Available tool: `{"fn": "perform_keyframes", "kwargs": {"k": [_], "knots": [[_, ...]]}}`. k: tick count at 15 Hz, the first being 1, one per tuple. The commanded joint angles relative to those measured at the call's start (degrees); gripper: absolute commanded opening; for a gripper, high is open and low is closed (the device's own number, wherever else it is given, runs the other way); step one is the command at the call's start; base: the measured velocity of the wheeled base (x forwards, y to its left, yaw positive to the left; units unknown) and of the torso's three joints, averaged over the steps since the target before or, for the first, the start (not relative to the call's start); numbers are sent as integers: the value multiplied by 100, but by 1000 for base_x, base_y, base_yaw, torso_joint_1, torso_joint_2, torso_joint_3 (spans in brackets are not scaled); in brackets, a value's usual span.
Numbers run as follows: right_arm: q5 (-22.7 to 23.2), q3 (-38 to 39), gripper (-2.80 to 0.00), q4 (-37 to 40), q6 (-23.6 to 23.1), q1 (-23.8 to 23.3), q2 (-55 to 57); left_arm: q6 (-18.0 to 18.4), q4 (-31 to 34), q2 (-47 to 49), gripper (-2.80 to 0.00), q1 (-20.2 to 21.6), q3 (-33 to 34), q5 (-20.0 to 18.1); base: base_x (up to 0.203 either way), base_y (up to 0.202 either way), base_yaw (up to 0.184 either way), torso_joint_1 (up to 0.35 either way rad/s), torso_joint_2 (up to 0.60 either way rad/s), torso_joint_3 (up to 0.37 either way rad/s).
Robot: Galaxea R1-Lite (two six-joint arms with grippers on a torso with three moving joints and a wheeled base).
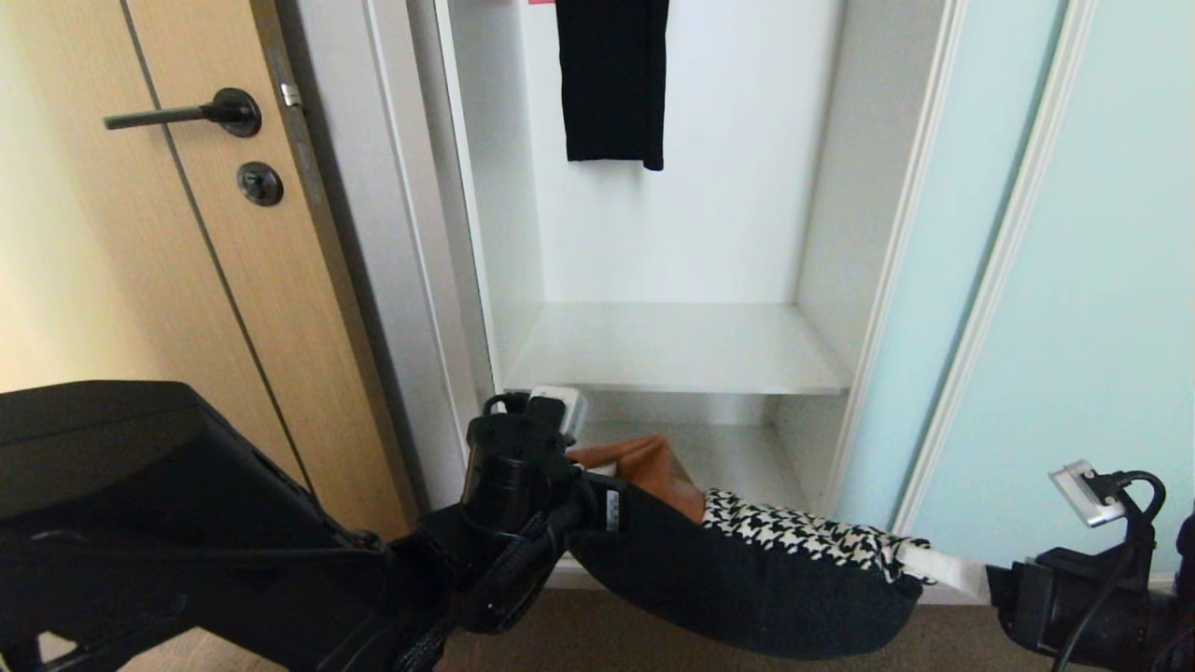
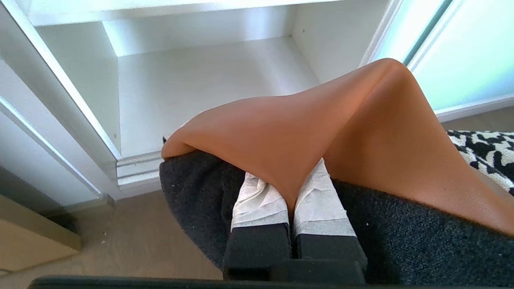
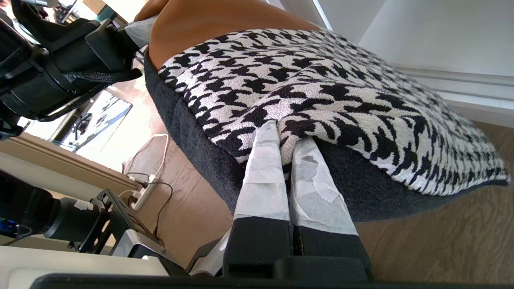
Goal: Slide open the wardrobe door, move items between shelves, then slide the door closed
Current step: Place the pillow on the higher shelf
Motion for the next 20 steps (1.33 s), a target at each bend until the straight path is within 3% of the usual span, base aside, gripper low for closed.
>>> {"fn": "perform_keyframes", "kwargs": {"k": [1, 5, 9, 11, 17, 20], "knots": [[26, -23, -280, -46, 20, 3, -132, 28, -45, 4, -280, -3, 46, 111, 0, 0, 0, 0, 0, 0], [20, -66, -280, -28, 44, 11, -721, 172, -518, -102, -280, -27, 74, 140, 0, 0, 0, 0, 0, 0], [-79, -517, -280, 36, 653, 3, -1221, 251, -659, -207, -280, -52, 291, 155, 0, 0, 0, 0, 0, 0], [-89, -736, -280, 105, 669, 3, -1309, 297, -658, -424, -280, -53, 415, 149, 0, 0, 0, 0, 0, 0], [-97, -1470, -280, 854, 674, 10, -1215, 410, -667, -559, -280, -97, 373, 131, 0, 0, 0, 0, 0, 0], [-89, -2241, -280, 1500, 674, 99, -1282, 410, -658, -645, -280, -97, 340, 140, 0, 0, 0, 0, 0, 0]]}}
